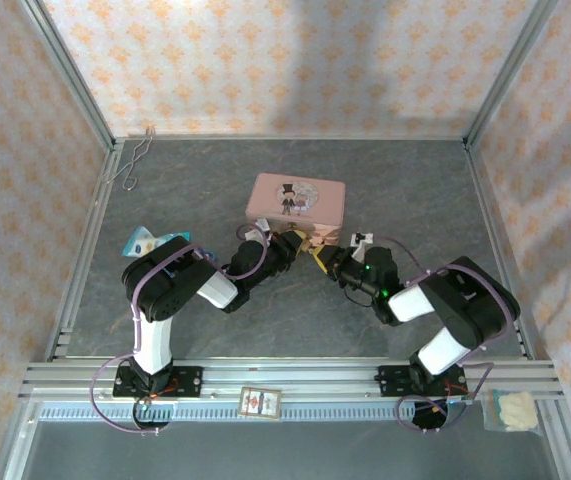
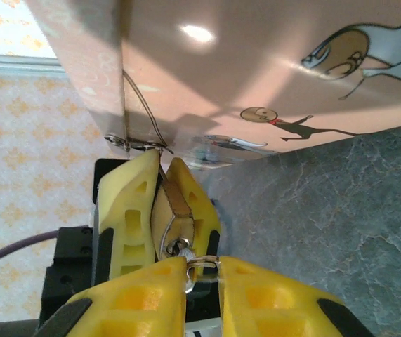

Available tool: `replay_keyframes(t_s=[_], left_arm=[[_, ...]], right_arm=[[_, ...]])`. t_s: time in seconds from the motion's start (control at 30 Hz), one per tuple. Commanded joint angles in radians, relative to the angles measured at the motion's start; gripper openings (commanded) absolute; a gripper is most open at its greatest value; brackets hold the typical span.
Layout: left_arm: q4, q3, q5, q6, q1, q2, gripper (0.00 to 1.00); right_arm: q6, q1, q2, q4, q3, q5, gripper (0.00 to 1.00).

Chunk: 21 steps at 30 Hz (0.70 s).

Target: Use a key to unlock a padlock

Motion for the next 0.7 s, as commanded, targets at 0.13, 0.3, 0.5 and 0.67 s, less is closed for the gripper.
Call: replay_keyframes(t_s=[0.13,0.3,0.5,0.67], left_arm=[[0.078,0.022,0.003,-0.014,-0.018,-0.015,0.0],[0.089,0.022,0.004,-0.017,-0.021,-0.014,0.0],[0.174,0.003,0.011,-0.003,-0.02,-0.002,0.0],[0.505,-0.038,0.038,0.024,-0.023,0.105,0.0]], right_arm=[[0.089,0.011,0.071,0.226,0.014,-0.034,0.18],[0.096,0.013,0.072,0.225,0.013,-0.029,0.09],[0.183,0.013,0.078,0.275,0.012,-0.024,0.0],[0.427,0.009,0.095,0.469,0.031,-0.033,0.0]])
